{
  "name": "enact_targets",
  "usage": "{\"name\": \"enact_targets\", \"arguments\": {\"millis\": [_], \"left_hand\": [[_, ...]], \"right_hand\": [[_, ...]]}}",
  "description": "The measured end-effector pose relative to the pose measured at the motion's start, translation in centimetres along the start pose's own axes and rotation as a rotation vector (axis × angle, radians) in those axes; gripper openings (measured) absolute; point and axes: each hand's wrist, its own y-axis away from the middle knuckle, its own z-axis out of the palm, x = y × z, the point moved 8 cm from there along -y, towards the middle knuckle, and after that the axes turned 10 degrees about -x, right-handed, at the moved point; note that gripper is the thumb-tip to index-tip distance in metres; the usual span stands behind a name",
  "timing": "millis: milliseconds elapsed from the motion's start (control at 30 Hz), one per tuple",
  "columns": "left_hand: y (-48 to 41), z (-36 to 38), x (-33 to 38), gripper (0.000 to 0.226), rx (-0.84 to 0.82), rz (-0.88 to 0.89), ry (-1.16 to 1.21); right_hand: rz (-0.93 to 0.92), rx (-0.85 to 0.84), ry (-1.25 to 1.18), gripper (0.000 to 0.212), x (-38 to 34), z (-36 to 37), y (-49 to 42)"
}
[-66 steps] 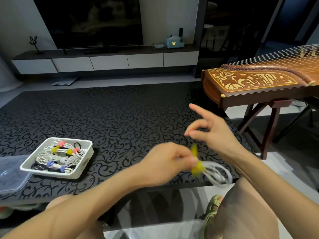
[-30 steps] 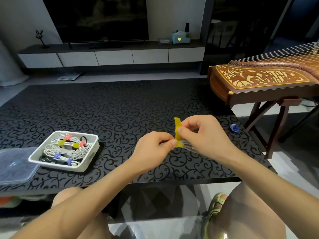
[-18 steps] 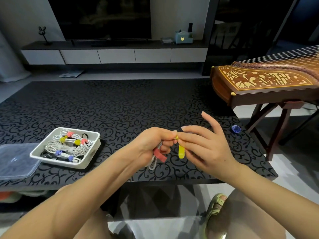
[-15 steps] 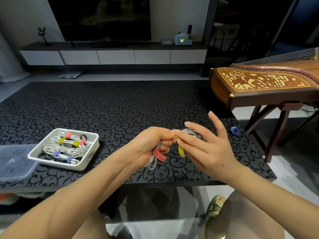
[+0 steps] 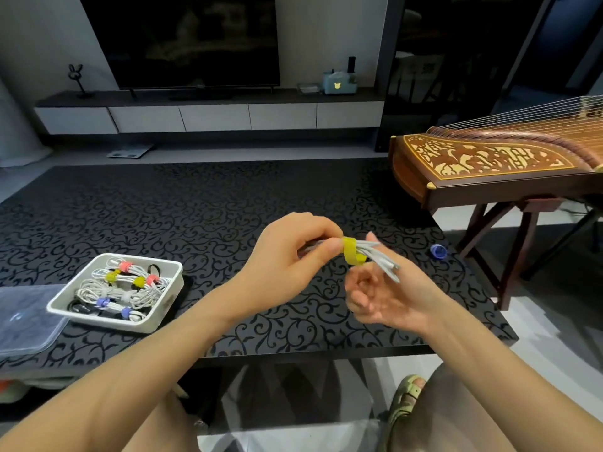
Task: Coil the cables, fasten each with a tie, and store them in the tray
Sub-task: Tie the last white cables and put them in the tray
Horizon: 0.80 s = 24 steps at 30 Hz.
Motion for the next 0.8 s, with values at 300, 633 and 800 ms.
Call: {"name": "enact_targets", "arguments": {"millis": [300, 633, 800], "left_hand": [[0.8, 1.8, 1.0, 0.032, -0.191, 0.02, -0.062], [2.4, 3.6, -4.2, 0.028, -0.149, -0.546, 0.413], [2.1, 4.9, -5.5, 0.024, -0.227, -0.705, 0.692]], "right_hand": [[-0.11, 0.079, 0.465, 0.029, -3.8, 0.5, -0.4], [-0.43, 0.55, 1.825, 0.037, -9.9, 6.9, 2.4], [-0.683, 0.57, 2.323, 0.032, -7.3, 9.4, 3.6]]}}
